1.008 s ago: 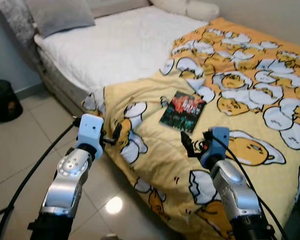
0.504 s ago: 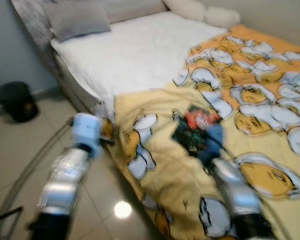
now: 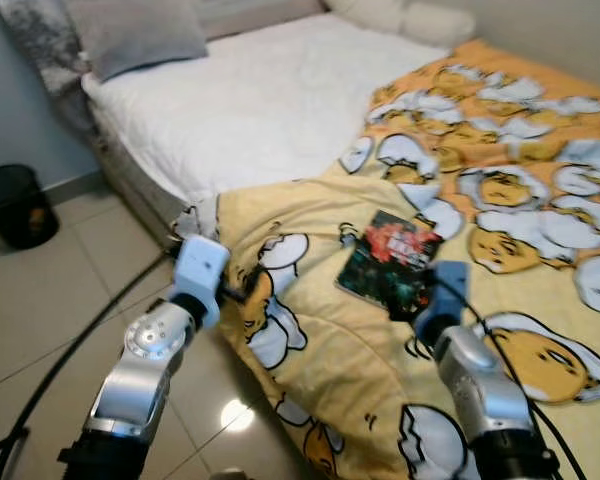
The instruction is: Clean up the room
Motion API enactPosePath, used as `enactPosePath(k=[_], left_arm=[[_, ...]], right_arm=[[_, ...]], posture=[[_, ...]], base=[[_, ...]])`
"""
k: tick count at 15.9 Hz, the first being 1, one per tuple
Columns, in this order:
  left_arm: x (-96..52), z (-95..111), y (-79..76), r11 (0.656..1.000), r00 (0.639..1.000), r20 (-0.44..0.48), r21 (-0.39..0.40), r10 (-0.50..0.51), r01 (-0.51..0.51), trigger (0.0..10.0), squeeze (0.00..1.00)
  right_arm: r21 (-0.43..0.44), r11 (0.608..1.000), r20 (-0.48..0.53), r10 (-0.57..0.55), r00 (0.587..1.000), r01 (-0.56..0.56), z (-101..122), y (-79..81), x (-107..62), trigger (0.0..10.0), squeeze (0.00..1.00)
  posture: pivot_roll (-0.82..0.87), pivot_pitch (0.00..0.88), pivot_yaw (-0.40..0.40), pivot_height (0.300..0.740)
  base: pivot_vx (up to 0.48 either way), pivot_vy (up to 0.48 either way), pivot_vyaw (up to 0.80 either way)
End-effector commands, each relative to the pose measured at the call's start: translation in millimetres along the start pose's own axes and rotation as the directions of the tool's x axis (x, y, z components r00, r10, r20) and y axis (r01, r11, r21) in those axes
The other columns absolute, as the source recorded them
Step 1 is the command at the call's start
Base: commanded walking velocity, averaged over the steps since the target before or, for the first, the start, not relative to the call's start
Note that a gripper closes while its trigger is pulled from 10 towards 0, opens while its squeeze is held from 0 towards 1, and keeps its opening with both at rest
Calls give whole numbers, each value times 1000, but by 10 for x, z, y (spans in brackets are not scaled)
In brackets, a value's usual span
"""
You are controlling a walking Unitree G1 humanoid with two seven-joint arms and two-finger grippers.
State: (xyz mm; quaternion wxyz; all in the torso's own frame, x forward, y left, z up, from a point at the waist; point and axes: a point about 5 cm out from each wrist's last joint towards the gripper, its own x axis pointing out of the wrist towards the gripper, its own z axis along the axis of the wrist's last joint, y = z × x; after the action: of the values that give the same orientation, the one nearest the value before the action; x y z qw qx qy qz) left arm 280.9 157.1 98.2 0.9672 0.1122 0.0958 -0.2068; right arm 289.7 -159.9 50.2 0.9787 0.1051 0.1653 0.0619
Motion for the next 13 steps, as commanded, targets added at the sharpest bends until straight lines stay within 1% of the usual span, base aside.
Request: enactPosePath(k=[1, 2, 3, 4, 5, 6, 7, 8, 9, 10, 11, 12, 13], left_arm=[[-17, -1, -12, 999, 999, -10, 14, -32, 33, 10000, 0], [-12, -4, -44, 997, 997, -19, 26, -74, 74, 10000, 0], [-9, -11, -111, 985, 986, -35, 50, -163, 165, 10000, 0], [-11, -15, -150, 974, 976, -44, 64, -214, 217, 10000, 0], [-11, -16, -195, 954, 958, -56, 84, -283, 287, 10000, 0], [-10, -14, -201, 950, 953, -58, 87, -297, 301, 10000, 0], [-10, -4, -206, 945, 949, -55, 92, -311, 315, 10000, 0], [-4, 21, -194, 950, 954, -37, 86, -299, 301, 10000, 0], [4, 35, -161, 965, 967, -16, 60, -253, 253, 10000, 0], [13, 34, -118, 982, 982, 2, 22, -189, 188, 10000, 0], [23, 25, -75, 992, 993, 15, -39, -118, 118, 10000, 0], [23, 17, -37, 995, 998, 20, -81, -56, 58, 10000, 0], [13, 10, -9, 995, 1000, 22, -97, -11, 13, 10000, 0]], right_arm=[[9, 1000, 9, 9, 1000, -9, 75, 51, 58, 10000, 1000], [-2, 1000, -3, 4, 1000, -4, 92, 37, 98, 10000, 1000], [22, 1000, -28, -12, 1000, 13, 132, 9, 178, 10000, 1000], [45, 999, -41, -21, 999, 23, 156, -10, 223, 10000, 1000], [106, 992, -67, -56, 996, 63, 190, -63, 304, 10000, 1000], [123, 990, -75, -65, 995, 74, 198, -76, 325, 10000, 1000], [128, 987, -87, -91, 992, 102, 211, -108, 356, 10000, 925], [130, 984, -89, -110, 990, 121, 256, -136, 396, 10000, 0], [139, 984, -76, -100, 992, 110, 286, -123, 409, 10000, 0], [141, 986, -72, -81, 994, 91, 271, -98, 408, 10000, 0], [135, 989, -57, -49, 997, 57, 250, -56, 395, 10000, 0], [115, 993, -43, -25, 999, 30, 227, -26, 371, 10000, 0], [100, 995, -13, 2, 1000, -1, 221, 0, 334, 10000, 0]], posture=[[64, 0, -4, 740], [65, 0, -2, 740], [67, 0, 0, 740], [68, 0, 1, 740], [70, 0, 2, 740], [73, 0, 6, 740], [73, 0, 6, 740], [80, 0, 12, 740], [79, 0, 13, 740], [77, 0, 16, 740], [75, 0, 17, 740], [74, 0, 14, 740], [75, 0, 10, 740]], base=[[0, 0, 0], [0, 0, 0], [0, 0, 0], [0, 0, 0], [0, 0, 0], [0, 0, 0], [0, 0, 0], [0, 0, 0], [0, 0, 0], [0, 0, 0], [0, 0, 0], [0, 0, 0], [0, 0, 0]])
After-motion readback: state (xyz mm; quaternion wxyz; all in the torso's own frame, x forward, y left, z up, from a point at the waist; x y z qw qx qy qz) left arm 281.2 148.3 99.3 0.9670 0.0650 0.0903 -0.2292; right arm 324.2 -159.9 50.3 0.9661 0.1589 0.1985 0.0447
